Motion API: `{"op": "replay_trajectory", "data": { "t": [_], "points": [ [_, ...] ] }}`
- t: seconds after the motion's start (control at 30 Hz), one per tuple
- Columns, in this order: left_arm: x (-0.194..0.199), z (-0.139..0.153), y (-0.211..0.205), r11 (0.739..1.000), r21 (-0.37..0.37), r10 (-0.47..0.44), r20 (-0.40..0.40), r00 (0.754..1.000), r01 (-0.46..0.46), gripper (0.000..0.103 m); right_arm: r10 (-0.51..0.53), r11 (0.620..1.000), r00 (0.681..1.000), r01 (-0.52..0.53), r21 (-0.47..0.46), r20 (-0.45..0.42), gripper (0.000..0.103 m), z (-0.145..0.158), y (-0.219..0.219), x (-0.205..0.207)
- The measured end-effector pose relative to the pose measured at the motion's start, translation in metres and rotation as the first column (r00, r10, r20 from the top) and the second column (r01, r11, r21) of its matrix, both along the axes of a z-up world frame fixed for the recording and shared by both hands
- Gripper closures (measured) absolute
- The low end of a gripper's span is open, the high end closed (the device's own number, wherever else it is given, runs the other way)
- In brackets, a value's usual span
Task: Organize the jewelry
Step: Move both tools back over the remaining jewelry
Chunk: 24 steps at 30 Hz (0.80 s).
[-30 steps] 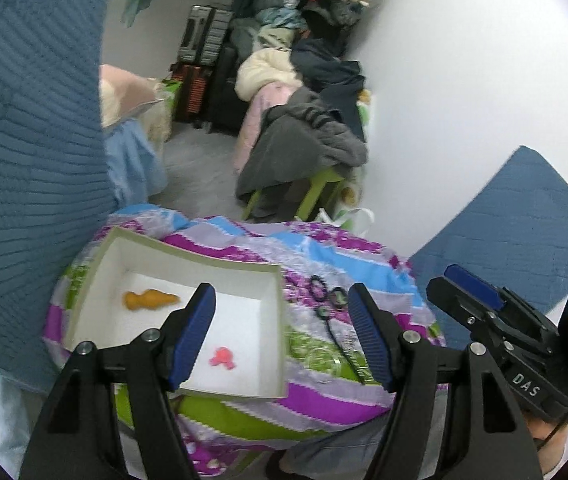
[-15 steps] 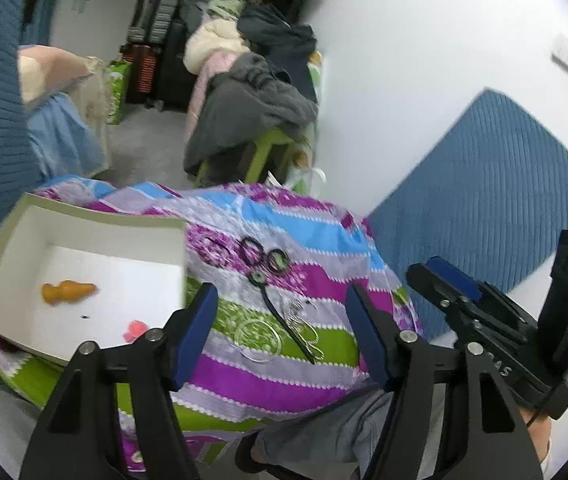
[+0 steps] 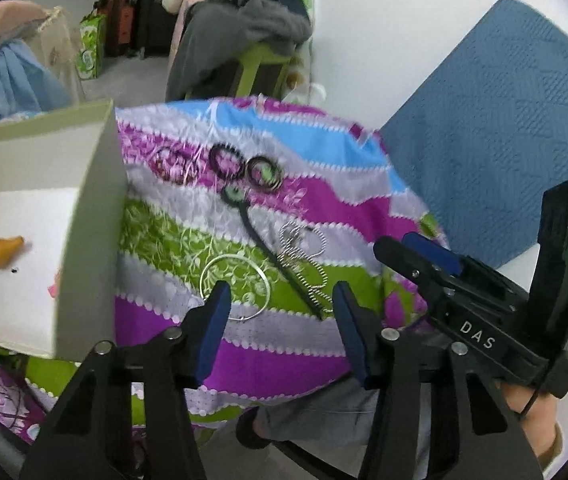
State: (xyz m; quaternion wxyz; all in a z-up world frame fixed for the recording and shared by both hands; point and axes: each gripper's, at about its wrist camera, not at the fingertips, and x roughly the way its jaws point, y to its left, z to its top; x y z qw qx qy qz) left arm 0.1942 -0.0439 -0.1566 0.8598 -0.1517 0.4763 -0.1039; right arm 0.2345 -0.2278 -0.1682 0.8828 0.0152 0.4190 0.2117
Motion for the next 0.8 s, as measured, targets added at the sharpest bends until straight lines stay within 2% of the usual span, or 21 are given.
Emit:
{"op": "replay_trajectory", "data": {
  "t": [0.17,0.33,0.43,0.63,0.73,0.8],
  "points": [
    [0.021,-0.036,0.004,0.999,0.013,0.04,-0.09,0.995,-0.039,0.059,0.029,1.0,0.997,-0.028,0.013,-0.065,0.059,-0.027,0.003,0.017],
    [0.032,-0.062,0.005,0.993,0.093,0.08,-0.142,0.987,-0.067,0.065,0.046,0.999,0.993,-0.046,0.005,-0.104,0.059,-0.045,0.007,0.033],
    [0.036,-0.073,0.006,0.989,0.13,0.089,-0.151,0.984,-0.069,0.067,0.057,0.998,0.99,-0.058,-0.003,-0.125,0.059,-0.054,0.011,0.041],
    [0.039,-0.076,0.002,0.981,0.188,0.072,-0.12,0.99,-0.048,0.078,0.076,0.996,0.985,-0.082,-0.031,-0.155,0.059,-0.071,0.019,0.054],
    [0.04,-0.08,-0.002,0.98,0.201,0.034,-0.123,0.992,-0.008,0.083,0.086,0.995,0.984,-0.094,-0.044,-0.158,0.059,-0.075,0.024,0.059],
    [0.04,-0.08,-0.007,0.971,0.236,-0.003,-0.122,0.993,0.032,0.083,0.087,0.993,0.984,-0.098,-0.063,-0.152,0.059,-0.076,0.027,0.061]
  ]
}}
